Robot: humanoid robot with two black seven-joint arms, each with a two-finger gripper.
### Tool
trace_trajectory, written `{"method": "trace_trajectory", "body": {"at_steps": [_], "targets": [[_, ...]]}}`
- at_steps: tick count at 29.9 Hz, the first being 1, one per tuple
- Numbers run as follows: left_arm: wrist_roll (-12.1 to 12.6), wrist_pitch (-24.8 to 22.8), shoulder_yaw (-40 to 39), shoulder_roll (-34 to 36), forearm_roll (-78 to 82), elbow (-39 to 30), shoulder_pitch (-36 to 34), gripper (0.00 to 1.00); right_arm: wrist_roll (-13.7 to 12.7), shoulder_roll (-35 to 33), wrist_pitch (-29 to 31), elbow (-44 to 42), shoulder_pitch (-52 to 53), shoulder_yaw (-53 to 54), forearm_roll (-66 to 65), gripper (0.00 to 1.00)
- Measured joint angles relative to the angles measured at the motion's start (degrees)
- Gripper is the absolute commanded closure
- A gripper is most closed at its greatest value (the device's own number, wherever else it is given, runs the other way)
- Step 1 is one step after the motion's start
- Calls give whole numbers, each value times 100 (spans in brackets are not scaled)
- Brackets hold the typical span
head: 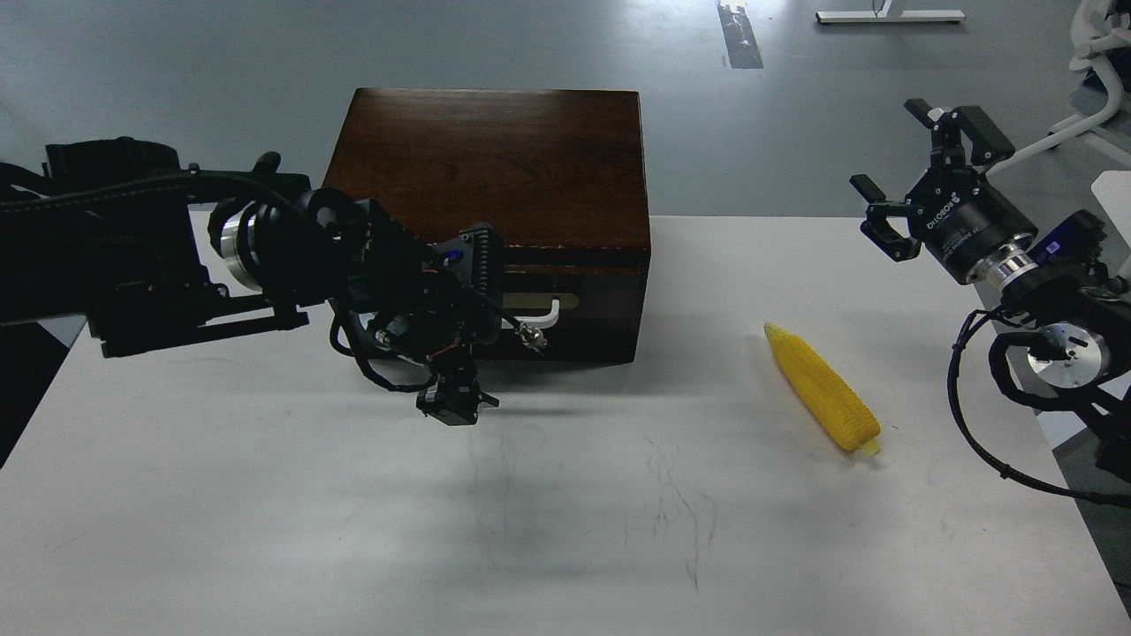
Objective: Put corn in drawer with both arms
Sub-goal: 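Pull the drawer handle toward the robot with the left gripper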
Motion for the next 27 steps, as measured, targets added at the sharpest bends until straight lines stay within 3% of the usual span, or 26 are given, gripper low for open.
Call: {"method": "trace_trajectory", "body": {"at_steps": [19,27], "targets": [[-8,-1,-5,408,0,-1334,-43,2,0,-3,0,-1,0,0,0,0],[-8,-1,-54,479,-182,-1531,-50,2,0,9,0,-2,0,7,0,0]]}}
